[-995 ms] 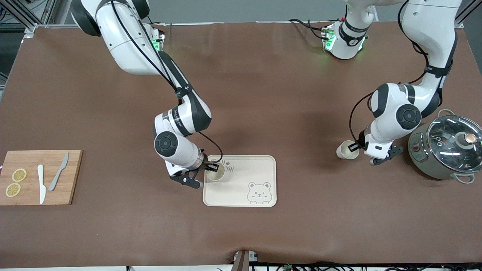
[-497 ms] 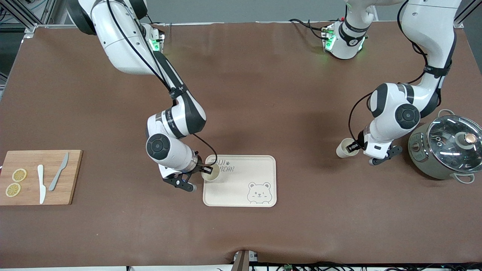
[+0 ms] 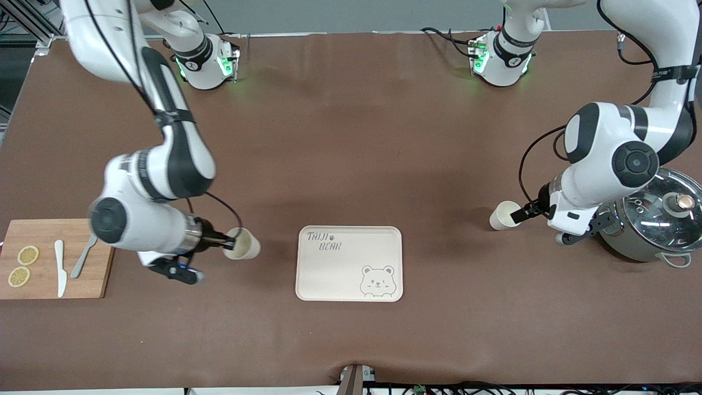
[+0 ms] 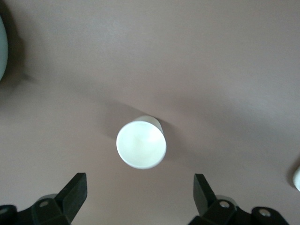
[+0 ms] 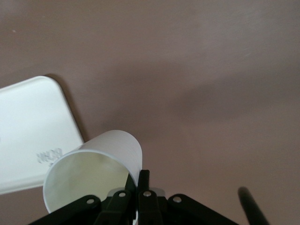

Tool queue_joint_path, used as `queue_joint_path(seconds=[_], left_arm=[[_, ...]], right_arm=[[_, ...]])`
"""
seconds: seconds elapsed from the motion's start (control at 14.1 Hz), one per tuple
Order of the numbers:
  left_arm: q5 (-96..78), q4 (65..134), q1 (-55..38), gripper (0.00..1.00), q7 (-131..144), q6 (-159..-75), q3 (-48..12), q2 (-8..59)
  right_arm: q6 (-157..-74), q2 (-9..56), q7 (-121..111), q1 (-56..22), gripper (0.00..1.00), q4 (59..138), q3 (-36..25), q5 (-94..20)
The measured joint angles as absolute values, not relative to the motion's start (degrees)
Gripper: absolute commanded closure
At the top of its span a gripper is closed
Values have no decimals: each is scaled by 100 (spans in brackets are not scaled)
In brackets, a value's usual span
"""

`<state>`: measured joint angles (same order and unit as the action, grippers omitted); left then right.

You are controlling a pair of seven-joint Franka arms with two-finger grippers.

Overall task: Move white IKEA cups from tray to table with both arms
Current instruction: 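Carry the cup with the right gripper while the left gripper opens and rises, then set the cup down beside the cutting board and open the right gripper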

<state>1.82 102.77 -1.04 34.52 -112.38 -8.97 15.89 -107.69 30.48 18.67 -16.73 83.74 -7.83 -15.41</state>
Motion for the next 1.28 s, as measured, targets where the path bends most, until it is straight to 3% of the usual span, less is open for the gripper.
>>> queue_joint_path(seconds=[0.57,0.85,1.28], left_arm=[[182,9431,-108,0,3432,-9891,-1287,1567],[182,9111,-65,0,2689,-9532,-1260,1188],[183,9090,204,0,1415,-9462,-1234,550]], right_arm=[[-11320,1540,-723,-294,100,10786,-932,-484],[-12287,1437,-1542,184,100,11833,-936,-436],[-13554,1438,-1784,233,100,12830,-921,-433]])
